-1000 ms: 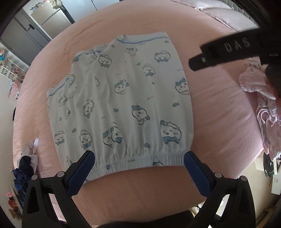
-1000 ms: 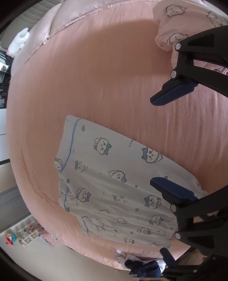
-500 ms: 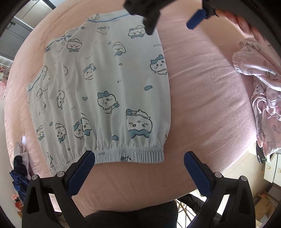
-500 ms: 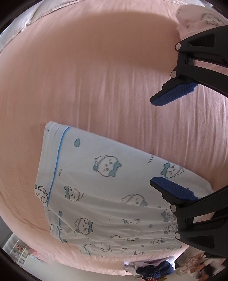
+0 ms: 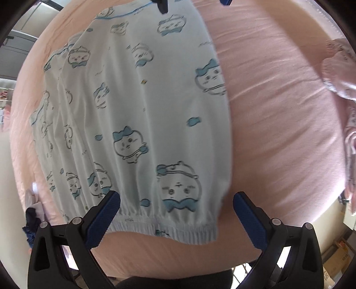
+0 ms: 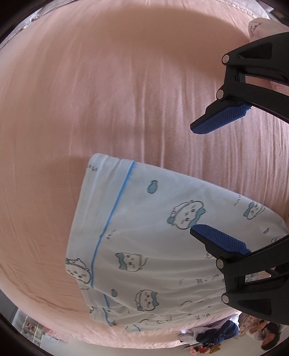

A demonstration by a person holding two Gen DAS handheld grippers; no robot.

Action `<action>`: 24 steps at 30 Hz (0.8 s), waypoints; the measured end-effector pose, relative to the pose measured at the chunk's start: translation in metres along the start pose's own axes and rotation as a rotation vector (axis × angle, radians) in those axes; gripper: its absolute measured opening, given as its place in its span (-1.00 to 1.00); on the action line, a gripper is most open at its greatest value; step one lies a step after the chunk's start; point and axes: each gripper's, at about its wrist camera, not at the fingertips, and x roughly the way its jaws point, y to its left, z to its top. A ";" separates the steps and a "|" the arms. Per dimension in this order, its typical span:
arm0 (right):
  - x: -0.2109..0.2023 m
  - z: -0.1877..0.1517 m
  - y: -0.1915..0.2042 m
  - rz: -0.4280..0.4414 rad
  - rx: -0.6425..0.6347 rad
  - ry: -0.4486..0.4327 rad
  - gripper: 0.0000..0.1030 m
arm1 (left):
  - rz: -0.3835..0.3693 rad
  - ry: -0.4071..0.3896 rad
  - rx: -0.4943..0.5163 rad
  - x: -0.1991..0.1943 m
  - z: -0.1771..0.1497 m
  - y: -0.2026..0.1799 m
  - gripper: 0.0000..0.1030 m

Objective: Fold clothes
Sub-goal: 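Lower the right gripper to the waistband corner and the left gripper to the leg cuff, then close the right gripper on the waistband corner of the pants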

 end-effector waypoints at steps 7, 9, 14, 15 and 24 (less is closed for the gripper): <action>0.004 0.010 -0.006 0.138 0.019 -0.031 0.62 | -0.015 0.012 -0.018 0.004 -0.006 -0.003 1.00; 0.004 0.013 -0.009 0.177 0.035 -0.042 0.62 | -0.026 0.004 -0.005 0.000 -0.008 -0.006 1.00; 0.005 0.021 -0.016 0.285 0.075 -0.065 0.62 | -0.031 0.014 0.005 0.002 -0.005 -0.029 1.00; 0.007 0.022 -0.016 0.324 0.087 -0.061 0.62 | -0.032 0.018 0.005 0.004 -0.006 -0.031 1.00; 0.012 0.011 -0.035 0.526 0.061 -0.071 0.65 | -0.049 0.025 -0.007 0.015 -0.024 -0.005 1.00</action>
